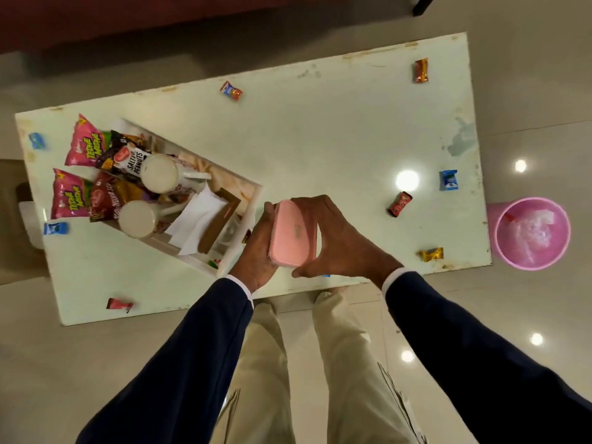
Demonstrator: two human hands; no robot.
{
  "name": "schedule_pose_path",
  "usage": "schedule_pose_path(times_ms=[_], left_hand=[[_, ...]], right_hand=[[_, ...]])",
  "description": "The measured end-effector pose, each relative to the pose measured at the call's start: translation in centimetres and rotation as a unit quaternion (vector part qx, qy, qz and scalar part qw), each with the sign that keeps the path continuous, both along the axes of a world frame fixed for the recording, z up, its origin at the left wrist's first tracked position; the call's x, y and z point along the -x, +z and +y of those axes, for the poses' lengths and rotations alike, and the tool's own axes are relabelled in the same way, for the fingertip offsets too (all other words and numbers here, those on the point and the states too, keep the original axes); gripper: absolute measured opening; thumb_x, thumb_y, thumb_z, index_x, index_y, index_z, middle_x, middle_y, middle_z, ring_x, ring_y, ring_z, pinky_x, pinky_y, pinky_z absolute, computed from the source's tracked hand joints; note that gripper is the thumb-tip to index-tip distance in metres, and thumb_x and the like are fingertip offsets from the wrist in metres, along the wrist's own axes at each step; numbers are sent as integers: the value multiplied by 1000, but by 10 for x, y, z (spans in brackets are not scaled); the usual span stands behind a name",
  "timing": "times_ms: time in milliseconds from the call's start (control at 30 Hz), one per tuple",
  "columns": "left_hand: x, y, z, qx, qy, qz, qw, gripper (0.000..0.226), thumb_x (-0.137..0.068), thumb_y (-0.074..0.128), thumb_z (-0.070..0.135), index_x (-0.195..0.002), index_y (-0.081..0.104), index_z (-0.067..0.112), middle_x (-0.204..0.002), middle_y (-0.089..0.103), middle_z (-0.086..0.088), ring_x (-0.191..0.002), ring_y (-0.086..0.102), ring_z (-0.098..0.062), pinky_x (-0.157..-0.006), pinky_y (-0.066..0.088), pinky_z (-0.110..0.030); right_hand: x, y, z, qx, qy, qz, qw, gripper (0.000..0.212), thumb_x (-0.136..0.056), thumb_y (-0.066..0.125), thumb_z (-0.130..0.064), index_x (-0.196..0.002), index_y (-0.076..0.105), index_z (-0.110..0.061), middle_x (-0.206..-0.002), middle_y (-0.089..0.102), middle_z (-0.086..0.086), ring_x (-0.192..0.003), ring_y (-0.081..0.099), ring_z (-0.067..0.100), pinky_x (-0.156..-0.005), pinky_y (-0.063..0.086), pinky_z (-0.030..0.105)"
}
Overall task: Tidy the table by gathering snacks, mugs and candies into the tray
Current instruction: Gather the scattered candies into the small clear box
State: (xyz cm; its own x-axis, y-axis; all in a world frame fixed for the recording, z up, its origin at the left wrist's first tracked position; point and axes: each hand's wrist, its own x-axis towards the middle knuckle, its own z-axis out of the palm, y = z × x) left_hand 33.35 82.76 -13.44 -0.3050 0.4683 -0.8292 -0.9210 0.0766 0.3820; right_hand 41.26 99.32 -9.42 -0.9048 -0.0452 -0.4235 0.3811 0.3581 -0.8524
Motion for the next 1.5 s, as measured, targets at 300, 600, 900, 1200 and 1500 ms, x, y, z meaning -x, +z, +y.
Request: schedule_pose_path(times_ms=[300,600,900,1200,1500], left_hand=[[25,-10,-41,-32,-52,74,995,51,-89,62,63,-122,66,25,-118,69,-11,-91,70,-30,-58,57,-42],[16,-10,-13,2,3,68,998,71,-71,74,48,-130,53,14,-134,63,-16,-107,70,-37,-81,58,-58],[18,-12,28,29,4,107,994,58,-89,62,34,-137,47,5,-133,60,-15,-116,64,-39,-92,51,-59],[10,-9,60,66,-52,123,989,77,-74,68,54,-138,53,13,-137,66,-2,-125,63,-22,-86,55,-42],[13,-33,34,269,-160,377,872,41,-97,64,20,-136,53,18,-126,50,-2,-96,57,-9,-73,43,-3]], right_hand=[[22,-1,43,184,-135,-102,968,29,-104,51,-16,-126,66,-5,-122,71,3,-117,66,11,-104,51,32],[10,-67,89,214,-592,-166,759,21,-96,59,-6,-117,59,-3,-106,62,13,-82,67,23,-71,53,30],[20,-87,99,232,-642,-213,699,45,-89,71,-6,-128,54,5,-116,65,20,-96,69,29,-78,61,33],[-6,-42,23,135,-287,-222,922,28,-98,57,-32,-125,56,-26,-99,71,4,-77,73,17,-62,60,29],[27,-70,14,-51,-257,-181,948,38,-95,50,-14,-133,52,-19,-102,67,10,-83,71,32,-65,63,49]])
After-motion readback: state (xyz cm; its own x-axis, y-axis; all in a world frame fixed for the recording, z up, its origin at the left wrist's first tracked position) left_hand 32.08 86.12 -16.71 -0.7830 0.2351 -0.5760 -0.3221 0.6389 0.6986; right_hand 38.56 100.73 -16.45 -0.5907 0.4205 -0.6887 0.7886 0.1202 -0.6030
